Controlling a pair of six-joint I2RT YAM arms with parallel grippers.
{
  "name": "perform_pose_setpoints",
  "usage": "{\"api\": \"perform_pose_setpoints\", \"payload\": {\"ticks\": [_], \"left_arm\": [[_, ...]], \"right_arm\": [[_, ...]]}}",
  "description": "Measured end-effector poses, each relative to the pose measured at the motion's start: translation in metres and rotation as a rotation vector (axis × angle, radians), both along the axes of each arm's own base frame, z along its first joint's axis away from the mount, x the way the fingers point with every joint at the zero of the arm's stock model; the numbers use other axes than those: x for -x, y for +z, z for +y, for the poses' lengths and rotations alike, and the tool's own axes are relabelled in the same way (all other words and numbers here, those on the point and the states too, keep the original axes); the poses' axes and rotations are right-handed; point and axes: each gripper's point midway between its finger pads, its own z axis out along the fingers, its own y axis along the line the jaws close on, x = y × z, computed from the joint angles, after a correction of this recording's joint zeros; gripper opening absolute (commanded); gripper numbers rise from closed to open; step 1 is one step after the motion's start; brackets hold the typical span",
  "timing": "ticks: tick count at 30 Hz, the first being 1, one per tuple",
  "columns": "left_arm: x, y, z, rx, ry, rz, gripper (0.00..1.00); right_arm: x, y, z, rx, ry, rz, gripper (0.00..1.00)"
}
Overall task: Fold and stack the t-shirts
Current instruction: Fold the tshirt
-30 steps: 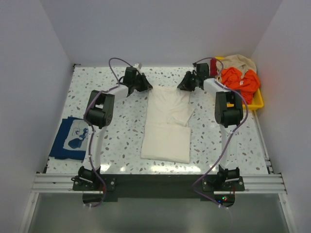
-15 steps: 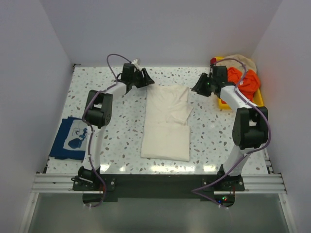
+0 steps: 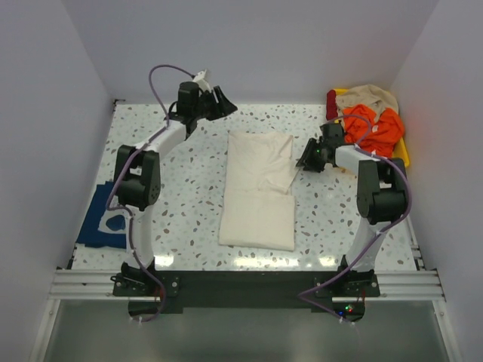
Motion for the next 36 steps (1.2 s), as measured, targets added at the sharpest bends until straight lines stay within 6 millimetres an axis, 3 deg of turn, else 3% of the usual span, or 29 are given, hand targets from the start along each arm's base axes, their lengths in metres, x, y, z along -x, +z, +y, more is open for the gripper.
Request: {"api": "perform_pose_setpoints", "payload": {"ticks": [5, 11, 15, 26, 36], "left_arm": [[0.017, 0.017, 0.003, 0.027, 0.003, -0.019, 0.58], [0.036, 0.005, 0.005, 0.056, 0.007, 0.031, 0.57], [0.050, -0.001, 0.008, 0.066, 0.012, 0.064, 0.57], [0.078, 0.013, 0.014, 0.088, 0.020, 0.067, 0.56], [0.090, 0.017, 0.008, 0.090, 0.004, 0.066, 0.56]], "right_arm": [[-0.005, -0.001, 0.000, -0.001, 0.000, -0.021, 0.36], [-0.012, -0.002, 0.002, -0.008, 0.001, -0.047, 0.32], [-0.013, -0.004, 0.001, -0.009, -0.001, -0.056, 0.23], [-0.012, -0.005, 0.002, -0.012, 0.000, -0.062, 0.20], [-0.010, -0.006, 0.002, -0.012, 0.004, -0.058, 0.03]]}}
